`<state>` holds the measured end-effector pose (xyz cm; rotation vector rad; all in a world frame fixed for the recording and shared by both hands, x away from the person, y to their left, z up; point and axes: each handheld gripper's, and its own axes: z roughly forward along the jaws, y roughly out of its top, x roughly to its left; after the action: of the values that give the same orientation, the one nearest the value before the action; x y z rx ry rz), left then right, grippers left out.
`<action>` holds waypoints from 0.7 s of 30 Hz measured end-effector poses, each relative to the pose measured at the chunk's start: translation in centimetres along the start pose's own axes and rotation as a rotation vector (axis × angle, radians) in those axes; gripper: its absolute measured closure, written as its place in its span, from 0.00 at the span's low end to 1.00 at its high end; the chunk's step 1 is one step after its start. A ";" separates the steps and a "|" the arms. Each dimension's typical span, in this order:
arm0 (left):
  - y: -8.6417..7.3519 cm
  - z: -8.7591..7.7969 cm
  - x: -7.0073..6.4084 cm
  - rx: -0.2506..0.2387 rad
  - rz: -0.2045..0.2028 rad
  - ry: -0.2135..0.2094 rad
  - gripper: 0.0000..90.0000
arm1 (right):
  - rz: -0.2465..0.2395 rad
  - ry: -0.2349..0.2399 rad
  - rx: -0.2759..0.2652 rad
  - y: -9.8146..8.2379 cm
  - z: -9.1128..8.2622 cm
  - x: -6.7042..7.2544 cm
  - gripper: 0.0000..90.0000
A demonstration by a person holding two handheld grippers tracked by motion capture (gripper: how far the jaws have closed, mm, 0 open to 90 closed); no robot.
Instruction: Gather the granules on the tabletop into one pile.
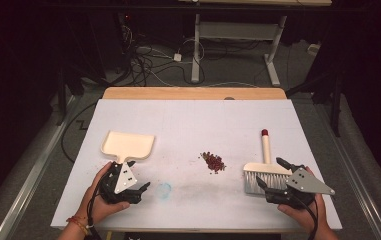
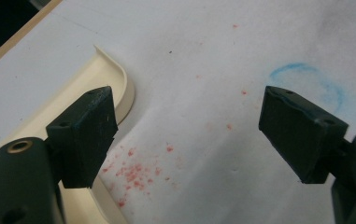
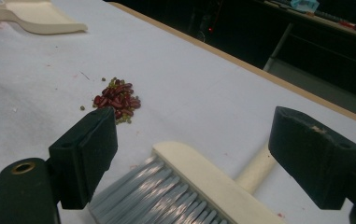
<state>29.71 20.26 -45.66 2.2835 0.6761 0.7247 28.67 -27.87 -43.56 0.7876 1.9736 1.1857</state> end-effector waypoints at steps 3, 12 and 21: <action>0.0 -0.1 -0.1 -0.006 0.001 0.000 0.20 | -0.009 -0.006 0.003 0.0 0.0 0.2 0.18; 0.0 -0.2 -0.3 -0.002 0.007 0.000 0.20 | -0.017 -0.016 0.000 0.2 -0.1 0.2 0.18; 0.1 -0.1 -0.4 0.001 0.011 -0.003 0.20 | -0.026 -0.023 0.007 0.3 0.0 0.1 0.18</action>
<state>29.40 20.04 -45.66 2.2904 0.6636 0.7255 28.65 -27.69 -43.32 0.7734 1.9644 1.1497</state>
